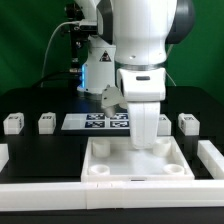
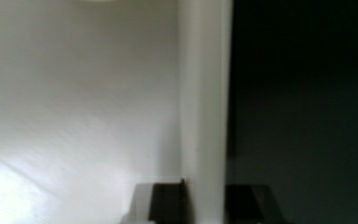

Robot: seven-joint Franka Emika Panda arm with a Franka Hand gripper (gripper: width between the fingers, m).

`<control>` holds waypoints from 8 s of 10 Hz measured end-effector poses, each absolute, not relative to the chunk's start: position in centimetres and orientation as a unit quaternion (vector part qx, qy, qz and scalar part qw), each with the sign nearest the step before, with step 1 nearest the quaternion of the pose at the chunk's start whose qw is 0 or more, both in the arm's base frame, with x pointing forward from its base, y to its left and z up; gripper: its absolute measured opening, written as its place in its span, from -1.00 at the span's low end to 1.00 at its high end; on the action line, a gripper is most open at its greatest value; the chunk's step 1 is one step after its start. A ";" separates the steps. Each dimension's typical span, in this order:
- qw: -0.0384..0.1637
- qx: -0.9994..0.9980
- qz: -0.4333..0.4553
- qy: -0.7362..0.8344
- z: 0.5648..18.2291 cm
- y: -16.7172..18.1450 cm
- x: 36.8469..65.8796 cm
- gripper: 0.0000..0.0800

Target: Assemble one leg

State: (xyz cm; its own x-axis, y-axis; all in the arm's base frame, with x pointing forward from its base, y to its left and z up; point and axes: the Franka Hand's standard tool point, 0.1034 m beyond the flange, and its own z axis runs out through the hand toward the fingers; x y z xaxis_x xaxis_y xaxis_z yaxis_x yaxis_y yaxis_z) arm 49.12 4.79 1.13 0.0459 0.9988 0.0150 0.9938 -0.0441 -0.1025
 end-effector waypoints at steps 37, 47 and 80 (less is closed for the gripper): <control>0.026 -0.996 0.019 -0.077 6.0 10.0 44.8 0.62; 0.028 -0.998 0.032 -0.046 5.3 15.5 43.7 0.62; -0.024 -0.905 0.421 -0.049 0.4 17.5 39.2 0.62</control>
Offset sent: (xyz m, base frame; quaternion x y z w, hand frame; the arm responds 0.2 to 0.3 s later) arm 0.0035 0.0246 -0.0010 0.0167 -0.0078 -0.0160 0.9997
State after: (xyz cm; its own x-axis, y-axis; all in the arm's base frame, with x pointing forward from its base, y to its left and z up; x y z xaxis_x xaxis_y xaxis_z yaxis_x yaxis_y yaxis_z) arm 39.16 17.48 0.35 0.6406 0.0692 -0.7648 0.1088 -0.9941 0.0012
